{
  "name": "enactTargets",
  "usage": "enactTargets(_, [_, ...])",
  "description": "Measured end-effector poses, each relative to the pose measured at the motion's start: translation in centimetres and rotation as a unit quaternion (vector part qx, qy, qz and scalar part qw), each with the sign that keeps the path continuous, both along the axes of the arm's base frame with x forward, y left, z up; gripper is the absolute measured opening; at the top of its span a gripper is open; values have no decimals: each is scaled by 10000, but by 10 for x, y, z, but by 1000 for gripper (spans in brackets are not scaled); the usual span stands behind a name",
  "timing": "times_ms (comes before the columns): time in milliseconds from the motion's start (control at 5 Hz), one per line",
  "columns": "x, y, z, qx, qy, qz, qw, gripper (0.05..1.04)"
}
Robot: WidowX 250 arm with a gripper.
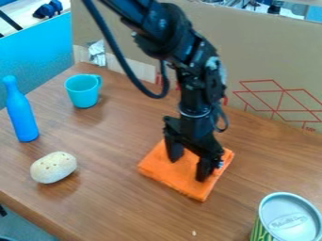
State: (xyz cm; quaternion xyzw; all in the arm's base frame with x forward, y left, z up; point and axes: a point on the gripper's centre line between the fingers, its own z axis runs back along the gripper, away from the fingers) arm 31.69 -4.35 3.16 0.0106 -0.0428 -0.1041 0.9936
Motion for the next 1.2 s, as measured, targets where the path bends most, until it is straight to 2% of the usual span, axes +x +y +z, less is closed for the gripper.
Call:
enactTargets(200, [-17,44,1,34,93,258,9996,1001])
enactTargets(400, [-18,73,3,35,171,365,9992,1001])
enactTargets(800, [0,128,-2,103,288,539,9981,1001])
enactTargets(1200, [-8,126,1,-16,322,389,9987,1001])
